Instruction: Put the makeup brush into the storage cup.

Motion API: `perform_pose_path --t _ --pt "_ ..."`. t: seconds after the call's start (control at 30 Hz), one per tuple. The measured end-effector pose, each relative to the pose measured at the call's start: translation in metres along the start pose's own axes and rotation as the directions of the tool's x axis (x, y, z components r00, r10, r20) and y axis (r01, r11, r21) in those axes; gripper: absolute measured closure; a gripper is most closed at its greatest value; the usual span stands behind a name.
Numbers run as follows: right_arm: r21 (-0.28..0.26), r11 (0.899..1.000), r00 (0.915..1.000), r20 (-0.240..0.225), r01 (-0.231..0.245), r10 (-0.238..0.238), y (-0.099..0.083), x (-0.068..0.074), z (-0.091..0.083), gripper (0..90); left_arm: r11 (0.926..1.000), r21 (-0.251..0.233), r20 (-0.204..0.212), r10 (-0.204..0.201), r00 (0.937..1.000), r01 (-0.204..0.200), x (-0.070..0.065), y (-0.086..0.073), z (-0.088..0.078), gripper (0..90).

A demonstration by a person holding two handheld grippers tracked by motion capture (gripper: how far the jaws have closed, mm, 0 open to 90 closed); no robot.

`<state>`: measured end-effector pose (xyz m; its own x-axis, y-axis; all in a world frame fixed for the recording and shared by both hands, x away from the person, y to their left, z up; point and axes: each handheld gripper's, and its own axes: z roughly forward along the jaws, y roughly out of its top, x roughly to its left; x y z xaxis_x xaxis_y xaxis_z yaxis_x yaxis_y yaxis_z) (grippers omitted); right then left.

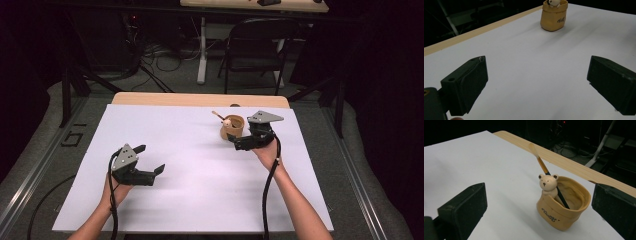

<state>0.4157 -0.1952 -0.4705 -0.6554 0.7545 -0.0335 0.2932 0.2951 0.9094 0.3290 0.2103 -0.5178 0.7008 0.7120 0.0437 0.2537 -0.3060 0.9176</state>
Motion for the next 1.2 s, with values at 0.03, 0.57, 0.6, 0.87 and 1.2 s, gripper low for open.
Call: perform_pose_path --t 0.03,0.57,0.6,0.87,1.2 --pt "-0.002 1.0 1.0 0.001 0.003 -0.003 -0.001 0.002 -0.002 0.0 1.0 0.0 0.0 -0.001 1.0 0.001 0.0 0.0 0.0 3.5" --pt "-0.051 0.998 0.9994 0.008 0.033 -0.033 -0.026 0.02 -0.028 0.0 0.9999 -0.016 0.014 -0.001 0.9999 0.002 -0.001 -0.003 -0.001 3.3" --pt "-0.053 0.998 0.9995 0.002 0.033 -0.033 -0.029 0.022 -0.03 0.0 0.9998 -0.018 0.015 -0.002 0.9999 0.002 -0.002 -0.004 -0.002 3.2" --pt "-0.09 0.995 0.9991 0.019 0.04 -0.039 -0.041 0.033 -0.042 0.0 0.9997 -0.023 0.008 0.0 1.0 0.0 -0.002 -0.007 -0.008 3.1" --pt "-0.096 0.994 0.9971 0.066 0.044 -0.038 -0.061 0.046 -0.055 0.0 0.9987 -0.051 0.007 -0.01 0.9999 0.01 -0.002 -0.013 -0.016 1.6"
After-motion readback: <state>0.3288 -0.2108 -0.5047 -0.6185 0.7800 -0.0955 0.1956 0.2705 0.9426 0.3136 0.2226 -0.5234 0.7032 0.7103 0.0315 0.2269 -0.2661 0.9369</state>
